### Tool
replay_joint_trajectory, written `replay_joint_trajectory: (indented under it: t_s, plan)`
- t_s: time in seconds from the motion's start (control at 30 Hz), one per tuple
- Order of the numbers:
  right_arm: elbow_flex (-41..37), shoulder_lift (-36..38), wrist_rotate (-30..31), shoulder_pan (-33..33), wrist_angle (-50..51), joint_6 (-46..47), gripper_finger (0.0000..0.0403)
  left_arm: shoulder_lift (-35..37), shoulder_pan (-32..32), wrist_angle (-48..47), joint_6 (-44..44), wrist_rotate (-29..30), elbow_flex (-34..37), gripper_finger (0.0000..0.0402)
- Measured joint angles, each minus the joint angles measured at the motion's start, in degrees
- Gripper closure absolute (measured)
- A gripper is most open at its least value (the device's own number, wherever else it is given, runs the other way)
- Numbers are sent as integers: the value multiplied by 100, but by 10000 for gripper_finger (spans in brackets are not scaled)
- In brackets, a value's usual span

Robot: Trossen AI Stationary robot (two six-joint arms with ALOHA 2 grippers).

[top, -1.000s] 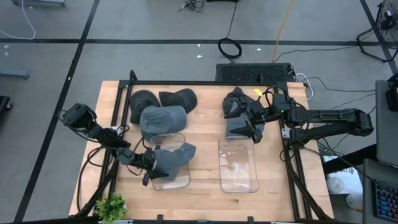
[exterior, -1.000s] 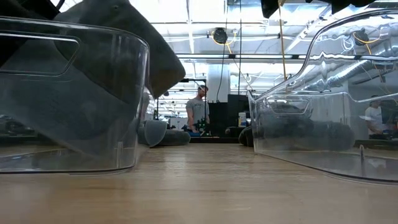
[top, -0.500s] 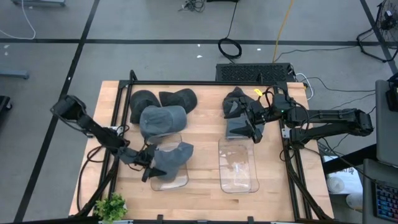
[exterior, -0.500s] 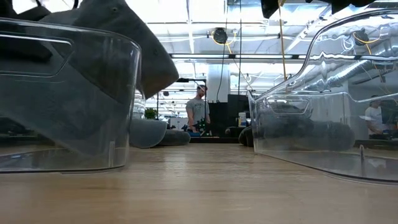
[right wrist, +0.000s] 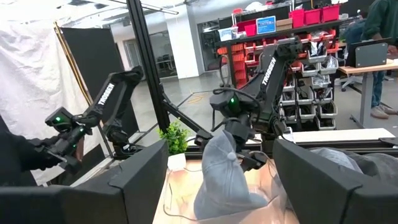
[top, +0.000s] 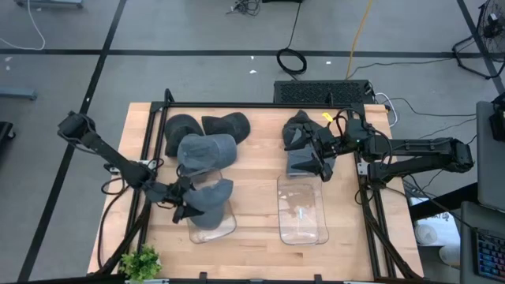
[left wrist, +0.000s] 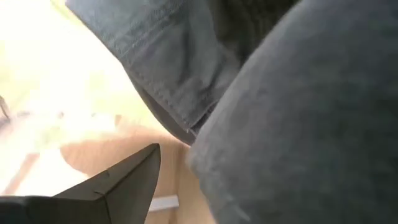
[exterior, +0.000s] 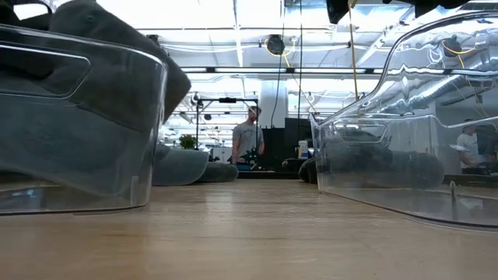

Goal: Pick & Place hat
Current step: Put the top gray cap into the left transparent bin

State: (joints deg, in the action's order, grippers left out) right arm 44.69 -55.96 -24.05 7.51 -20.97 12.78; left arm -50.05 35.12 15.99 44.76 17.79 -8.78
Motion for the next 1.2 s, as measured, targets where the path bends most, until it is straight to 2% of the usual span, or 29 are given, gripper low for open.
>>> replay_joint_trajectory:
  t_s: [0.1,0.3,0.47,0.57,0.73,0.97,1.2]
  plan:
    - [0,0,0,0,0,2,124,351,-87,-428,497,-225,0,55]
    - [0,0,0,0,0,2,124,825,-425,-1218,1569,-1058,-226,55]
    - [0,0,0,0,1,1,124,898,-789,-2542,2206,-1762,-814,55]
    - [0,0,0,0,10,0,124,882,-867,-3237,2056,-1742,-1229,55]
    - [0,0,0,-2,26,0,124,886,-883,-3659,1529,-1627,-1846,55]
    - [-6,0,-2,-2,20,1,124,884,-883,-5411,1667,-1694,-2545,55]
    - [-241,0,-2,-2,-94,29,124,882,-883,-6686,2136,-1124,-2997,55]
